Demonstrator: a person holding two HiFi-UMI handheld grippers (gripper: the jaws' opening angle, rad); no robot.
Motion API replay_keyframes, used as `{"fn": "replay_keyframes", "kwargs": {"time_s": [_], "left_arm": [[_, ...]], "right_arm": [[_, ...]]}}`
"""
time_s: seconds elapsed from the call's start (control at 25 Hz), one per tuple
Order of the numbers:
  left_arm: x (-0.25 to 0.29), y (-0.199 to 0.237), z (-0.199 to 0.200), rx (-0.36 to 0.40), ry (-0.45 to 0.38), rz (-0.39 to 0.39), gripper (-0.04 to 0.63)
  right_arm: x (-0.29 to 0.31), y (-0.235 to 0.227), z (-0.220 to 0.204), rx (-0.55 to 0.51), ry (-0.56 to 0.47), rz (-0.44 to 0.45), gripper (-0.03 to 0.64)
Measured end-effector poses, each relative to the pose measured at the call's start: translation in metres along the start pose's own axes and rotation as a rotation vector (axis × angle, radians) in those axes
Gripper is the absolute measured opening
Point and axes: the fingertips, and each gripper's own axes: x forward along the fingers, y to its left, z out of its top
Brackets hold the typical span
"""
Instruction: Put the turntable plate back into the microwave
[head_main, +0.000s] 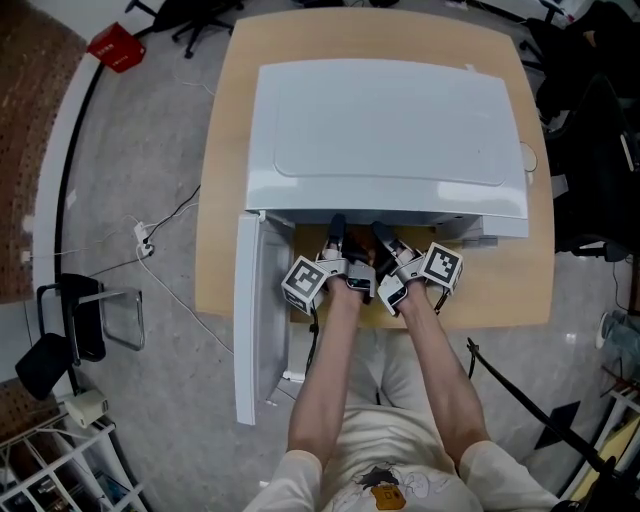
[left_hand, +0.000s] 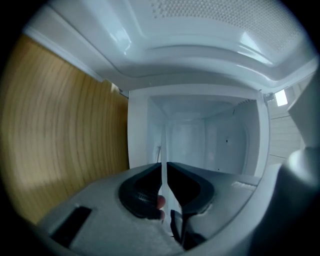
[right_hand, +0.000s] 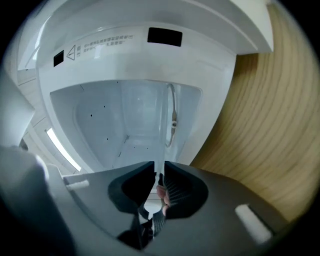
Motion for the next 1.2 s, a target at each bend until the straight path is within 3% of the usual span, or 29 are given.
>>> {"fn": "replay_keyframes", "kwargs": {"time_s": [0.24,0.48,0.96,1.2], "left_arm": [[0.011,-0.004,0.001,0.027,0.009,0.008,0.034],[0.004,0.003,-0.001,-0.010,0.023,0.017,0.035],[-0.005,-0.004,-0.004,0.020,0.068,-0.002,0.000],[-0.001,0.001,-0.007,0.027,0.094,0.037,0.000]], "right_arm": [[-0.005,0.001,0.005,-0.006,-0.010,0.003,0.035],[-0.001,-0.009,0.010,0.012,-0.004,-0.051,0.016],[0.011,-0.003,0.027,0.033,-0.069,-0.045,0.006],[0.008,0.006,0.036,0.010,-0.090,-0.070,0.005]]}}
